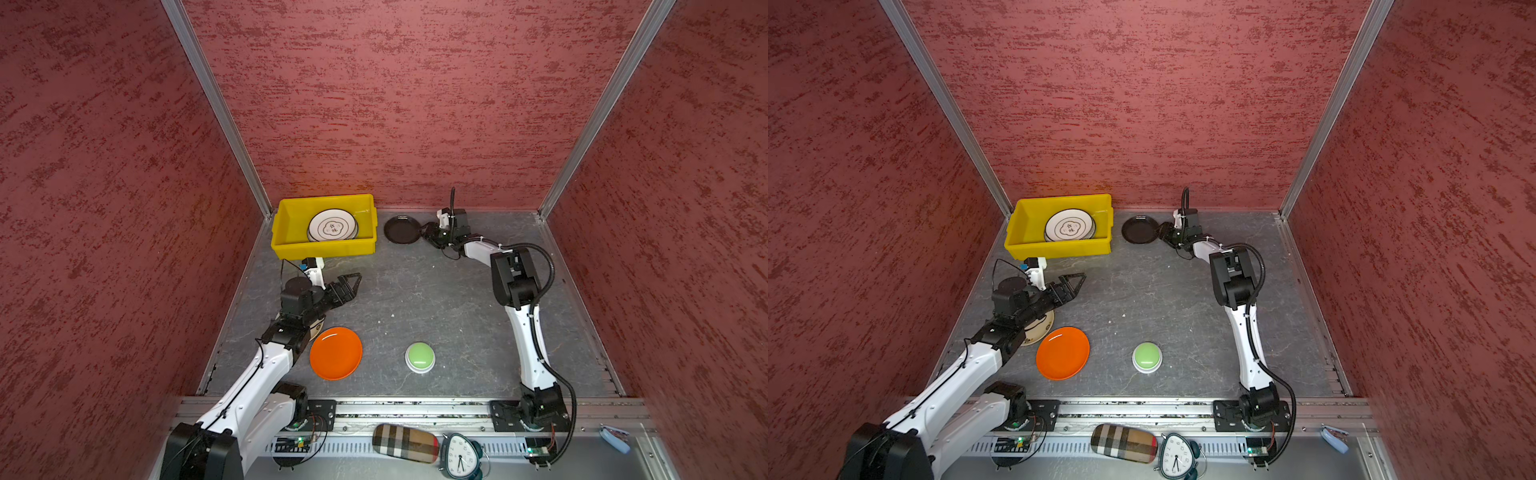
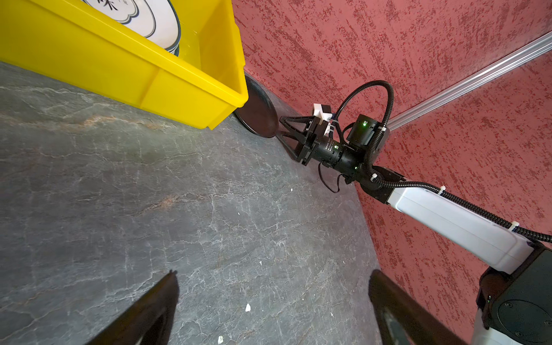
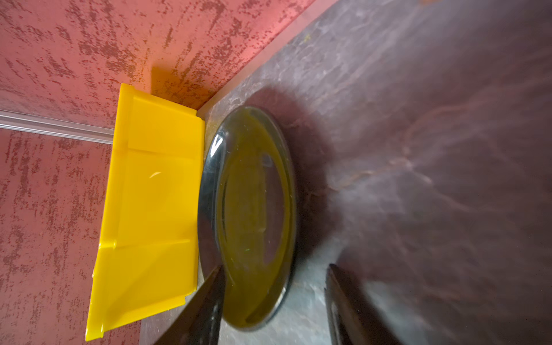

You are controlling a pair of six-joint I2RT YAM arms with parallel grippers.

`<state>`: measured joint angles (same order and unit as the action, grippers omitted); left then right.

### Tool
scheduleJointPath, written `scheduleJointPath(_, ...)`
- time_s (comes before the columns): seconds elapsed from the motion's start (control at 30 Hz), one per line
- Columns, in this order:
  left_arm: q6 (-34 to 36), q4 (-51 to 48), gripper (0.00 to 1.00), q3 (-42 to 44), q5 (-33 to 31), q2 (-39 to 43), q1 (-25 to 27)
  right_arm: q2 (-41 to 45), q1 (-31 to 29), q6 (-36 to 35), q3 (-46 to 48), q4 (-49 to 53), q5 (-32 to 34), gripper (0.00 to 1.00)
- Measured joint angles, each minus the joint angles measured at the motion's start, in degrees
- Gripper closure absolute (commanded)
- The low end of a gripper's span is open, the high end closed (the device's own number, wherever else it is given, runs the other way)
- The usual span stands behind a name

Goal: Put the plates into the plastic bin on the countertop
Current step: 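Grip the rim of the black plate by the far wall with the right gripper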

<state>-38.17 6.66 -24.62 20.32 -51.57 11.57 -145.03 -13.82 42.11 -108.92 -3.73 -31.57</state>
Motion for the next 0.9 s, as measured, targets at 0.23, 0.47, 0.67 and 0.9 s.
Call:
scheduleJointPath(0.23, 0.0, -0.3, 0.01, 0.0, -1.2, -0.5, 0.0, -4.2, -0.7, 0.2, -7.0, 1.9, 0.7, 0.57)
scheduleJointPath(0.47, 0.1, -0.4, 0.01, 0.0, -1.6, -0.7, 0.0, -4.9, -0.8, 0.0, -7.9, 4.2, 1.7, 0.84)
scheduleJointPath(0.67, 0.1, -0.7, 0.01, 0.0, -2.4, -1.2, 0.0, -5.0, -0.8, 0.6, -7.9, 4.9, 1.9, 1.0)
scheduleJointPath(0.9, 0.5, -0.8, 0.01, 0.0, -2.9, -1.4, 0.0, -4.2, -0.8, 0.9, -5.7, 3.3, 1.9, 1.0)
